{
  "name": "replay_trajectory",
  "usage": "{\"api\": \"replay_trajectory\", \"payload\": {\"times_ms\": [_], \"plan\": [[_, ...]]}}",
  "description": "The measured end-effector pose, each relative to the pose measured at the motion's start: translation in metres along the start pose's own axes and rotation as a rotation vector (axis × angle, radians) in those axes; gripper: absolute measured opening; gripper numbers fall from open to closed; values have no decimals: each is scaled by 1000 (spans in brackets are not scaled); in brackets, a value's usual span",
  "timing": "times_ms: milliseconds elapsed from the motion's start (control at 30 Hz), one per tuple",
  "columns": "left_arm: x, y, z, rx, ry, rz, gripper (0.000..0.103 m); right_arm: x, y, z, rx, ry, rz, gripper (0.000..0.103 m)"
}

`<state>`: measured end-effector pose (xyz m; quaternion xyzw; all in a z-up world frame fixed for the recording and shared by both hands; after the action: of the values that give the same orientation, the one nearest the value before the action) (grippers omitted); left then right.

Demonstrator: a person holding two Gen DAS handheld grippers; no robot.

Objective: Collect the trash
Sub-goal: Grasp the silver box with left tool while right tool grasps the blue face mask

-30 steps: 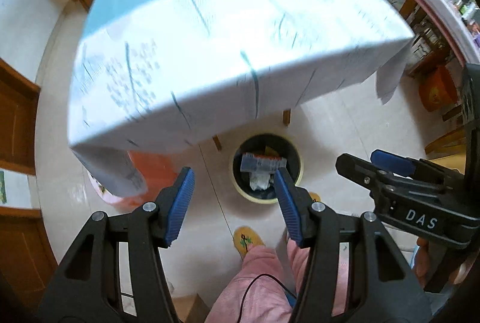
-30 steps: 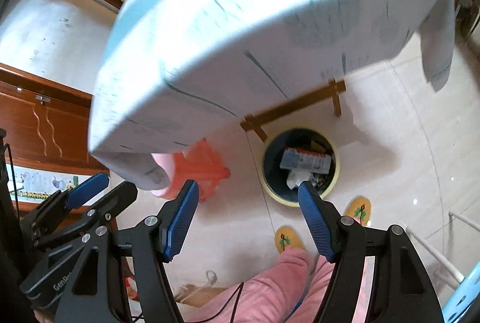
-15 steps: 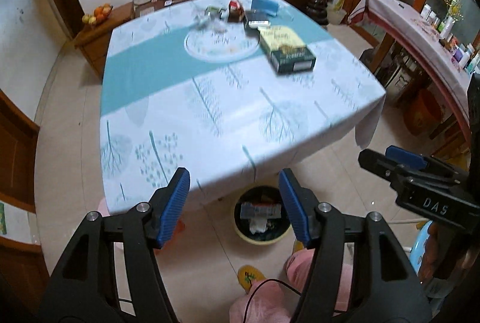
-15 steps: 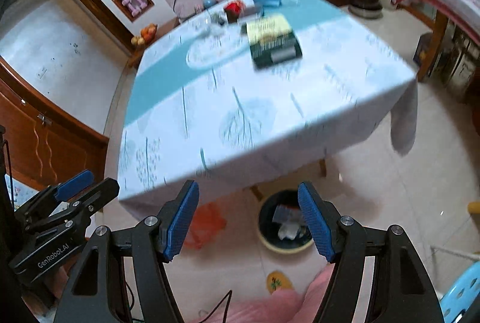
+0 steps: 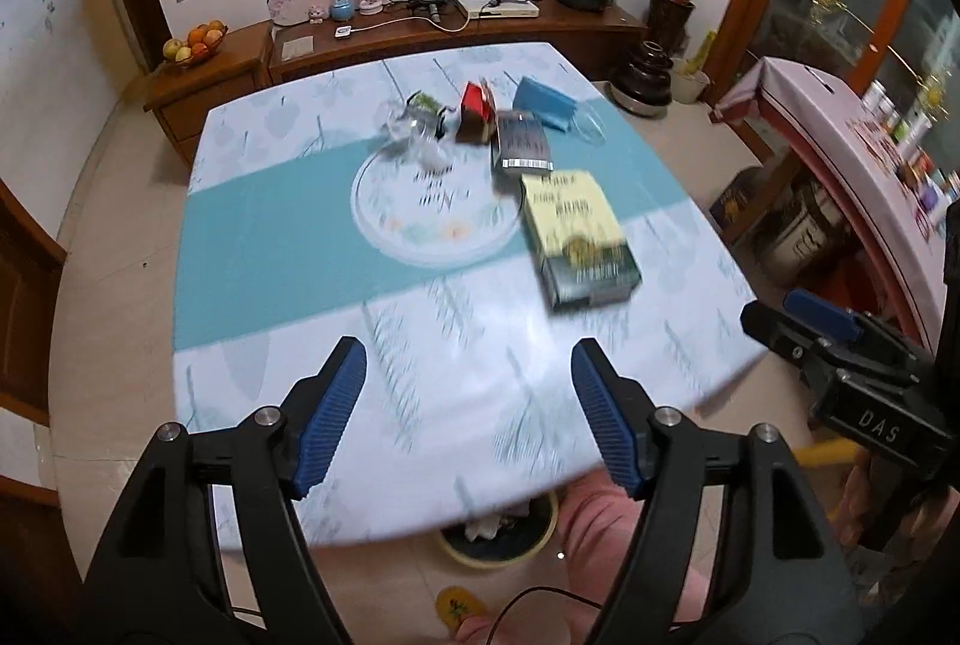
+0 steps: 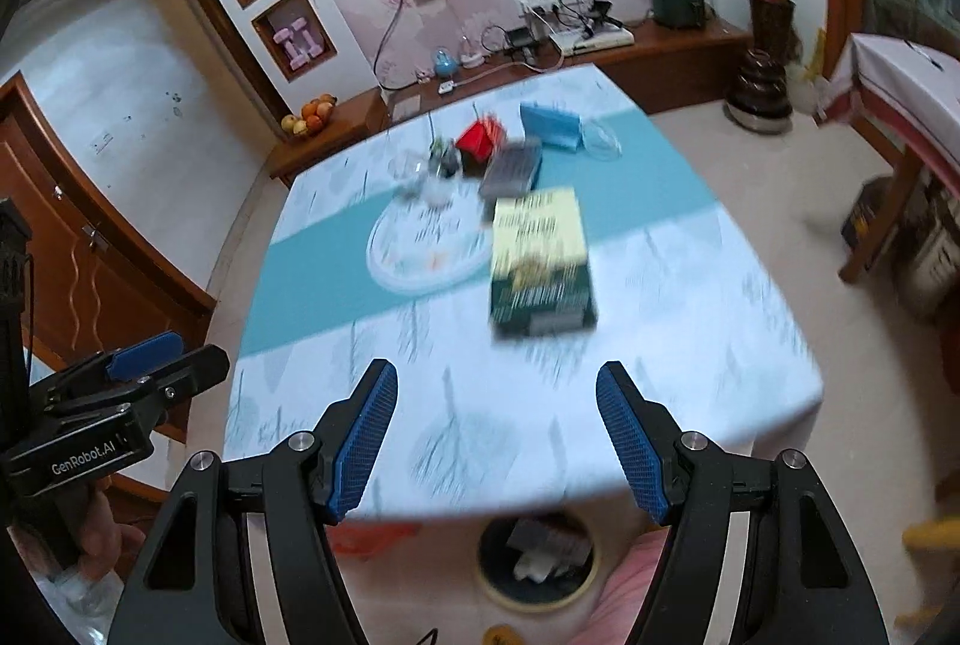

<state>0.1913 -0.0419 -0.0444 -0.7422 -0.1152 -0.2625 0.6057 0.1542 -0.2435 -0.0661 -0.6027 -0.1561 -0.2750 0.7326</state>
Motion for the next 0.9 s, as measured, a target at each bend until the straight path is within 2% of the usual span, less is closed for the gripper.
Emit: {"api": "replay_trajectory", "payload": {"times_ms": [167, 300, 367, 467, 533, 733, 900], "plan": [[65, 62, -22, 35, -61, 33, 70, 88, 51, -35, 47, -70, 6, 70], [112, 129, -41, 34, -138, 131, 70, 146, 98, -63, 74, -123, 57, 70], [126, 157, -48, 44, -150, 167, 71, 175, 124, -76, 98, -171, 86, 70], [142, 198, -49, 95, -164, 218, 80, 206, 159, -90, 107, -231, 110, 70], [152, 227, -51, 113, -177, 262, 81, 229, 188, -97, 132, -263, 128, 70], [166, 294, -40, 162, -191, 354, 81, 270, 264, -98, 161, -326, 159, 70], [165, 338, -29, 174, -243, 423, 81, 279, 314, -92, 178, -373, 199, 70]]}}
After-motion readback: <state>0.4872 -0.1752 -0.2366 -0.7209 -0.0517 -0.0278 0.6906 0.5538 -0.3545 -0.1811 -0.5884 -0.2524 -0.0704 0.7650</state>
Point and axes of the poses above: each gripper's, at about its wrist camera, not at the fingertips, and y roughly the way its jaws point, z to its left, x to its top, the point moved 9 cm from there along y, roughly the way its jaws point, and after that the axes turned 6 degrees about -x, right-handed, at the moved point
